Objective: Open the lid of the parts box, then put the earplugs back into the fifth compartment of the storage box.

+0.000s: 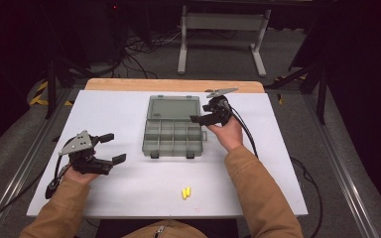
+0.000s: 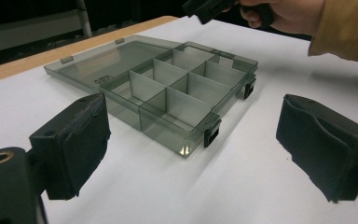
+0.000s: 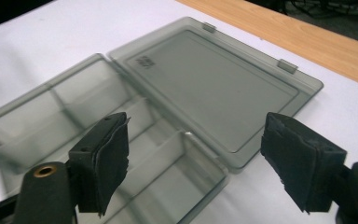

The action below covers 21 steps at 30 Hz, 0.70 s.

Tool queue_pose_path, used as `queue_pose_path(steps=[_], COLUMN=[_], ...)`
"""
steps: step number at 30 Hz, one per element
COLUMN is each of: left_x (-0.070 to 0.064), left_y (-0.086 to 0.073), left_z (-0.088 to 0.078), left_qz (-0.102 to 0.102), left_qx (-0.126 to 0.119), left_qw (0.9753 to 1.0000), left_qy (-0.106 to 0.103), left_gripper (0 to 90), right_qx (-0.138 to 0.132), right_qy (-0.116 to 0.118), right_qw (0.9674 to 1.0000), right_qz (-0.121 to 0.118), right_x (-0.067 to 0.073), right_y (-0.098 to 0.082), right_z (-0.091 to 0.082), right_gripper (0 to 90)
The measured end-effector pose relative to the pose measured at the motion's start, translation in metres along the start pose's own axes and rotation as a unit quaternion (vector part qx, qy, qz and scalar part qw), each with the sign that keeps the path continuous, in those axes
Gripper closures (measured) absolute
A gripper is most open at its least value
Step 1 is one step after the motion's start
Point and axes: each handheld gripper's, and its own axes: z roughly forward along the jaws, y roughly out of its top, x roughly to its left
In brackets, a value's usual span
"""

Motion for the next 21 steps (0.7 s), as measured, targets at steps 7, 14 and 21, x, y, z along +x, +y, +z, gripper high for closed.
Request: queue_pose_path(steps=[7,14,21], left_x=[-0.002,-0.004,-0.004], left_y=[-0.002,-0.004,-0.006], left_z=[-0.005,-0.011,-0.014], left_qz=[0.005,0.005,0.005], left_qx=[-0.003,-0.009,-0.017], left_qw=[1.0,0.9999,0.9998], left_qy=[0.006,0.01,0.009], left_gripper=[9.4,8.3,7.5], right_qx=[-0.017,-0.022,-0.011], right_qy=[0.022,0.041,0.061], right_qw=[0.9992,0.9969,0.9937], right_qz=[-0.029,-0.063,-0.093], right_x=[0.026,0.053,0.079], right_y=[-0.006,-0.011,-0.017], right_z=[-0.024,-0.037,-0.044], right_gripper=[23.0,22.6,21.3])
